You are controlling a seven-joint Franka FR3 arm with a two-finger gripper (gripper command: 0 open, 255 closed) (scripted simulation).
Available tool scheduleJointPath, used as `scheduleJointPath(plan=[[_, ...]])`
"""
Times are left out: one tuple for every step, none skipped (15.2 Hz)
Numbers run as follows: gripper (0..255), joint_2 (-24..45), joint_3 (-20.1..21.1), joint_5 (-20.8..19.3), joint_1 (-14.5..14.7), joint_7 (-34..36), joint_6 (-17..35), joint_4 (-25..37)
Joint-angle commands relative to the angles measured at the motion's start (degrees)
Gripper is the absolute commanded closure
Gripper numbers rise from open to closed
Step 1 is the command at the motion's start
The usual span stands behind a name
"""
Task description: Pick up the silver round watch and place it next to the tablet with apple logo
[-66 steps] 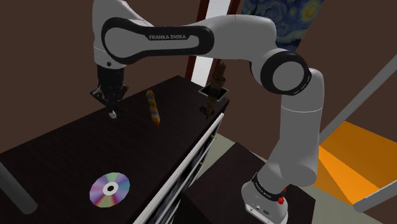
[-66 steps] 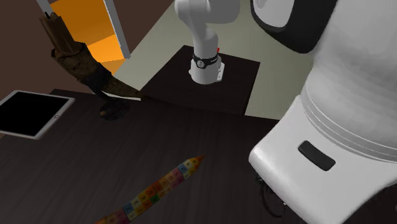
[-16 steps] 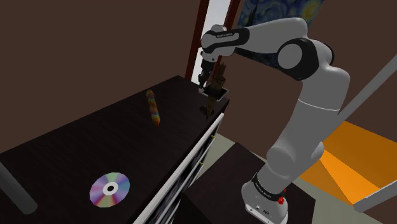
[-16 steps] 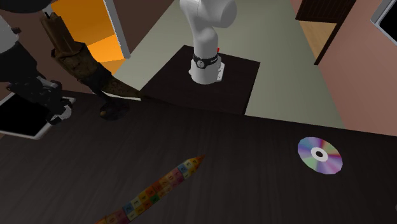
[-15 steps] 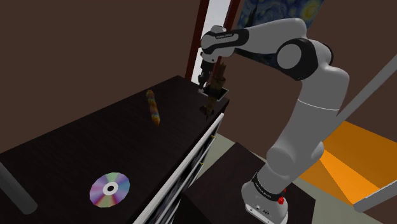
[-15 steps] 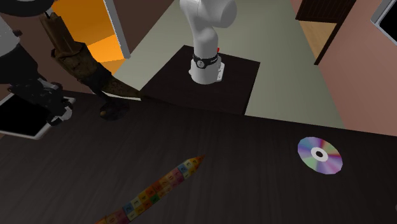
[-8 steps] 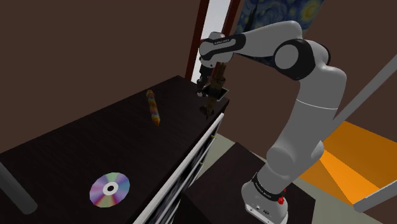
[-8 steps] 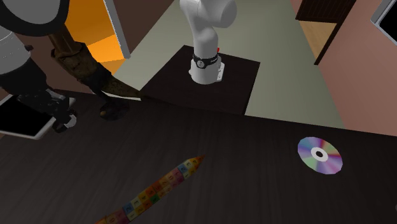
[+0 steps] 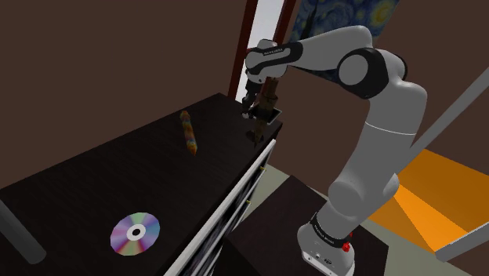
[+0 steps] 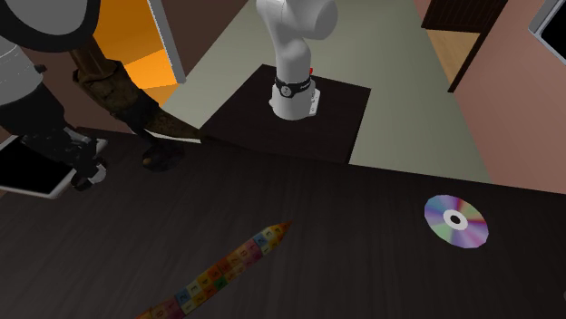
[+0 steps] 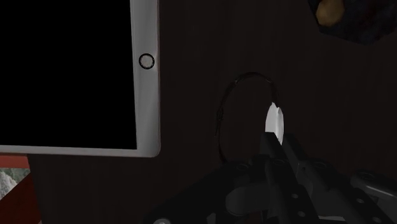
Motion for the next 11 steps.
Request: scheduleJointPath(plan=[[255,1.3,0.0,0.0,0.0,0.1,0.0,-0.9],[0,1.3,0.0,0.0,0.1,0.1,0.3,-1.0],[0,1.0,0.1,0.0,0.1,0.2,0.5,-1.6],[0,1.4,0.0,0.0,0.1,0.2,0.1,-0.8],[0,2.0,0.0,0.0,-0.1,-0.1,-0.1,0.0],[0,1.9,-0.1,0.0,-0.2,-0.3,0.5,-0.7],[0,1.3,0.0,0.0,0.0,0.1,0.1,-0.9],[0,0.6,-0.1,0.0,-0.1,0.1,-1.7,0.2],[0,0.1,-0.1,-0.1,-0.1,0.1,-3.4,1.4],[0,-0.4,-0.2,-0.1,-0.2,0.2,-5.2,2.7],[0,-0.7,-0.2,-0.2,-0.3,0.2,-6.6,3.8]])
